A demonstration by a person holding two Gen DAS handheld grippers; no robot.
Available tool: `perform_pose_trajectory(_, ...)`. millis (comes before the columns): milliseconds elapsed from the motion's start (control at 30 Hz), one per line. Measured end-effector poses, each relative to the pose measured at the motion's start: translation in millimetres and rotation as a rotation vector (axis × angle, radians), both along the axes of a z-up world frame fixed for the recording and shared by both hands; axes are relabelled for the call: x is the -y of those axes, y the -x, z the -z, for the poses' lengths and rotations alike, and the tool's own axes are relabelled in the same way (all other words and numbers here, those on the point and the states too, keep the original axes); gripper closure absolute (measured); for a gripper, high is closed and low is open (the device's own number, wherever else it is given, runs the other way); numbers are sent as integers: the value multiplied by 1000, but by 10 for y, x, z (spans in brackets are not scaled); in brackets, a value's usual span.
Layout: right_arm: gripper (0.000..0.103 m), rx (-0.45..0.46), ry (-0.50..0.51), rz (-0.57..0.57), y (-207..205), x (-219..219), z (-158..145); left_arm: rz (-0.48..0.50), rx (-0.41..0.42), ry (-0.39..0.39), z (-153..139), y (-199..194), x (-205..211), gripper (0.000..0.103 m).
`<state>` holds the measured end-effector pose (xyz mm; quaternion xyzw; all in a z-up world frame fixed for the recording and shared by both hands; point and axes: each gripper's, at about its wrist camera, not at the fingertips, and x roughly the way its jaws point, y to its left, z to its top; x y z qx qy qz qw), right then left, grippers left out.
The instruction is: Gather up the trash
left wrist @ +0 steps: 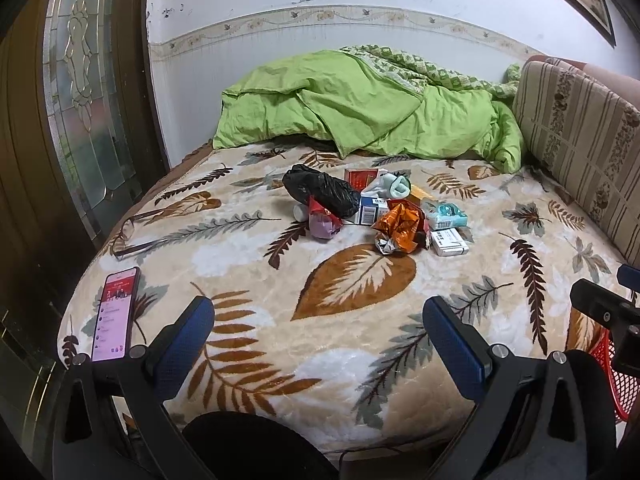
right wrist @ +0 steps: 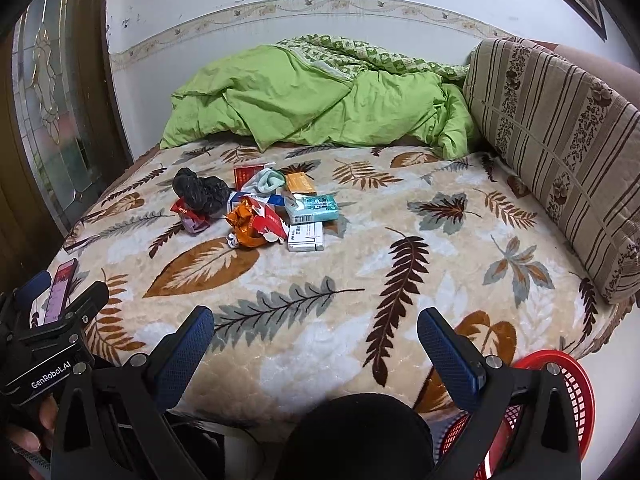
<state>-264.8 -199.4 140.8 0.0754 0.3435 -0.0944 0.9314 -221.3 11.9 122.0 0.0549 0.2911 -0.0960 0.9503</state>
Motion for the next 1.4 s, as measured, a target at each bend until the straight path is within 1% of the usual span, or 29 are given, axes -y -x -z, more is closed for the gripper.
perform_pose_trajectory(233,1,-3,0,1,-5,10,26,3,-5,2,15,26,-60,0)
perform_pose_trajectory(267,1,-2,0,0,-5,10,23,-1,-11,3,24,-20,-7,0)
perform_pose_trajectory(567,1,-10,1,-1,0,37,59,-3,-20,5,130,-19,-107,0)
perform_pose_trajectory(600,1,-11,3,-1,-1,36,60,0,-14,0,33,-19,-10,0)
perform_pose_trajectory(1100,1,-24,-2,-6,-9,75,92,-1,-31,1,104,-25,10,0)
perform_pose_trajectory(1400,1,-41,-30,2,-53,135,135,0,-49,1,167,-47,47,0)
